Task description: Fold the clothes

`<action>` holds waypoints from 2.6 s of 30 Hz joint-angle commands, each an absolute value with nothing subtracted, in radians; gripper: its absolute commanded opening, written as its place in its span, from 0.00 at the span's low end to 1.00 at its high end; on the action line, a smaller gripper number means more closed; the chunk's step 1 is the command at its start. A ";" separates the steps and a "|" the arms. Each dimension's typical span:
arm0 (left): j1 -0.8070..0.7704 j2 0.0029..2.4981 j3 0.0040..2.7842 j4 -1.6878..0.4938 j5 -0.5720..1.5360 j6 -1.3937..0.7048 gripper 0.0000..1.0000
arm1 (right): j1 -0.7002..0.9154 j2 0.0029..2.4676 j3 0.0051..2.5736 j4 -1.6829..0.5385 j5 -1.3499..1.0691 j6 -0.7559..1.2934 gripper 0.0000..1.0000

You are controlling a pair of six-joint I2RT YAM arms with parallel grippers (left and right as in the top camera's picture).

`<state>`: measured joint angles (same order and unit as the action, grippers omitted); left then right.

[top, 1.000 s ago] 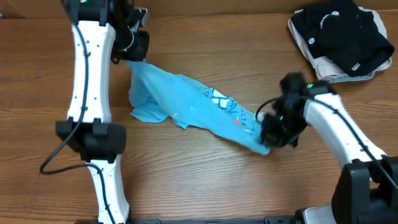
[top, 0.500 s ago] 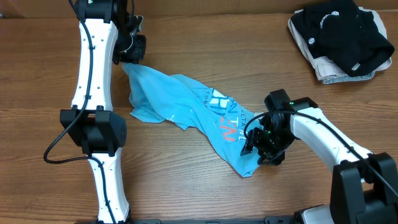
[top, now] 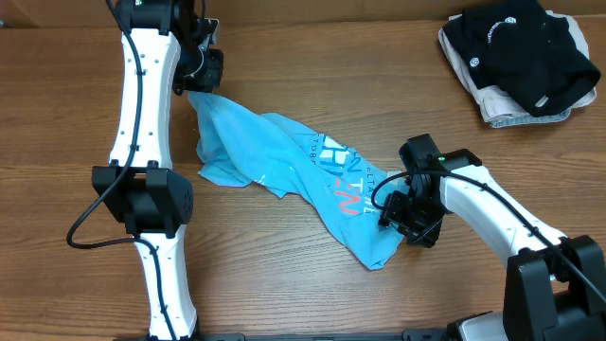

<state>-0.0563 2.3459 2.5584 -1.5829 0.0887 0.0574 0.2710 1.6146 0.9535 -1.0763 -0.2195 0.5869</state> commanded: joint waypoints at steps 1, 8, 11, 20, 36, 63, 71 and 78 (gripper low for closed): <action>-0.053 2.339 2.560 -1.581 0.078 0.048 0.04 | 0.276 1.591 0.943 -1.054 -0.188 0.607 0.59; -0.053 2.339 2.560 -1.581 0.078 0.048 0.04 | 0.276 1.591 0.895 -0.990 -0.256 0.599 0.36; -0.053 2.339 2.560 -1.582 0.078 0.048 0.04 | 0.276 1.591 0.888 -0.984 -0.255 0.599 0.20; -0.052 2.326 2.593 -1.592 0.083 0.057 0.04 | 0.248 1.557 0.956 -1.031 -0.240 0.597 0.04; -0.026 2.126 2.767 -1.572 -0.011 0.056 0.04 | 0.078 1.361 1.515 -1.331 -0.085 0.437 0.04; -0.002 1.556 2.799 -1.298 -0.249 0.079 0.04 | -0.069 1.340 2.707 -1.520 0.117 0.227 0.04; -0.002 1.430 2.799 -1.313 -0.382 0.079 0.04 | -0.069 1.328 3.097 -1.659 0.181 0.184 0.04; -0.002 1.449 2.760 -1.359 -0.464 0.078 0.04 | -0.068 1.332 3.087 -1.683 0.175 0.181 0.04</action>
<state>-0.0113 1.4067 2.7934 -1.3537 -0.3569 0.0612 -0.0593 1.2839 3.1306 -1.6798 0.1188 0.1959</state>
